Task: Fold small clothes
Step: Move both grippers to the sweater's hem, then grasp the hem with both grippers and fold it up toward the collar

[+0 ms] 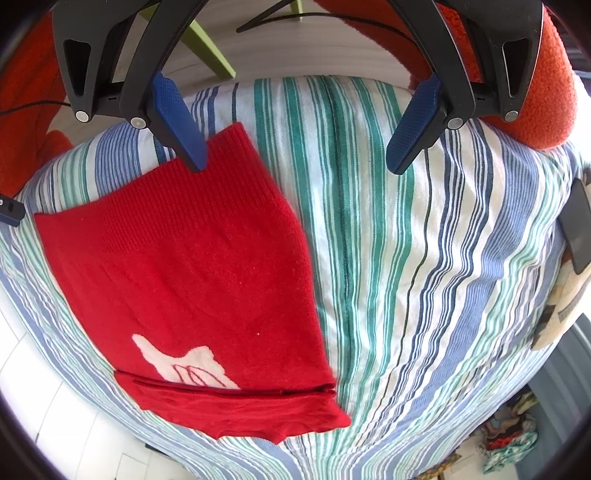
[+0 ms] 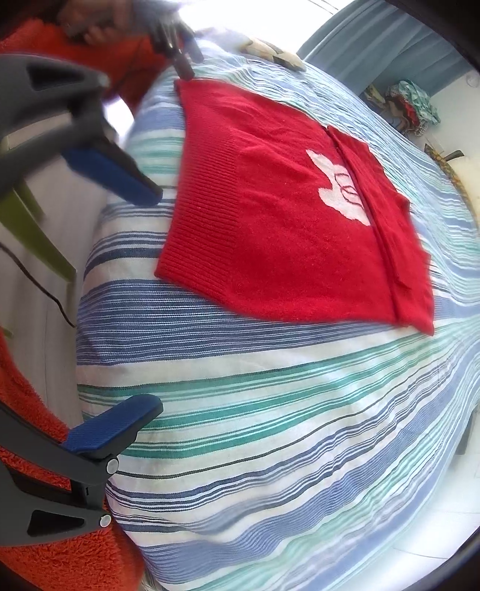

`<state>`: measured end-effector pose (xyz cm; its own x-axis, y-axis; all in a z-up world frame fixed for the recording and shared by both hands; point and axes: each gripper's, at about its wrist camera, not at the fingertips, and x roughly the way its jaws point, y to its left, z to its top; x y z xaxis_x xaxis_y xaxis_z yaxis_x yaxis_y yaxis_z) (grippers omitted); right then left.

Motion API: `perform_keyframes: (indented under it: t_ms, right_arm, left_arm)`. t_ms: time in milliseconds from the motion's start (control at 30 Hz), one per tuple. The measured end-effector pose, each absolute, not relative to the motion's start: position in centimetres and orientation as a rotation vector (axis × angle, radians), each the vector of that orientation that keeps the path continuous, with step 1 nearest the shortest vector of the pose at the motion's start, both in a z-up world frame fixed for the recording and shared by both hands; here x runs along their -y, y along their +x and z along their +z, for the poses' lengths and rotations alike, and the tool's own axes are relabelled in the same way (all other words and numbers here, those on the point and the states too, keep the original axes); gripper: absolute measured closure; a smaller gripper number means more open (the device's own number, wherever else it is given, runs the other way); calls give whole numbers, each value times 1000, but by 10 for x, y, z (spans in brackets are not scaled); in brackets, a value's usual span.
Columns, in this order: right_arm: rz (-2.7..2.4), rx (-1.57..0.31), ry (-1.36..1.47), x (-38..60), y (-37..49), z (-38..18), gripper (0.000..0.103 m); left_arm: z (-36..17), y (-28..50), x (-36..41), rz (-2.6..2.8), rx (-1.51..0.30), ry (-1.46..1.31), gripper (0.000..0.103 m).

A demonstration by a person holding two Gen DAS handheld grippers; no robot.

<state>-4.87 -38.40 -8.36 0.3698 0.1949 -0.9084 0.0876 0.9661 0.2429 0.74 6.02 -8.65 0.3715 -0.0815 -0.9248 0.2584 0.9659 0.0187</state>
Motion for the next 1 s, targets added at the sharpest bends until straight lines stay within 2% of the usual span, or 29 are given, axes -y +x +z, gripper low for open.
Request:
perform_keyframes:
  t_ms: [267,333,400,467,567,600,633,667,700,733,767,800,833,1000]
  right_arm:
    - [111,-1157,440,406,-45,-82,4]
    - [135,-1143,542,418,-43,-84,6]
    - [171,-1138,639,426,-38,-90,11]
    - [212,-1146,708,429,-33,-99,12]
    - [262,-1178,755,426,-25,-118,17]
    - [276,-1187,759,423,-22,-124,18]
    - [287,-1194,758,420,-21,-127,18]
    - [296,-1199,750,417,-19,-130,23]
    - [304,-1201,740,413,-18,-130,31]
    - [322,-1204,734,411,-16,-130,39]
    - [346,-1209,735,408,-15,-130,64]
    - [361,-1220,735,406,-15,-131,95]
    - [369,-1239,723,403,-12,-133,97]
    - [361,-1185,664,399,-17,-113,98]
  left_arm:
    - [-97,20,-86,-377,-1231,-141,8]
    - [-100,23,-86,-408,-1232,-170,18]
    - [-104,26,-83,-443,-1248,-204,24]
    - [-107,27,-78,-464,-1253,-225,28]
    - [-111,26,-71,-488,-1269,-228,41]
    - [-112,26,-71,-495,-1273,-227,48]
    - [-114,26,-68,-503,-1280,-223,62]
    - [-116,26,-66,-512,-1293,-221,71]
    - [-118,26,-65,-521,-1308,-225,89]
    - [-121,26,-66,-522,-1321,-233,97]
    - [-121,26,-67,-518,-1327,-241,99]
    - [-120,25,-69,-516,-1328,-252,100]
    - [-118,24,-71,-517,-1322,-267,100]
    - [-87,17,-93,-536,-1238,-385,101]
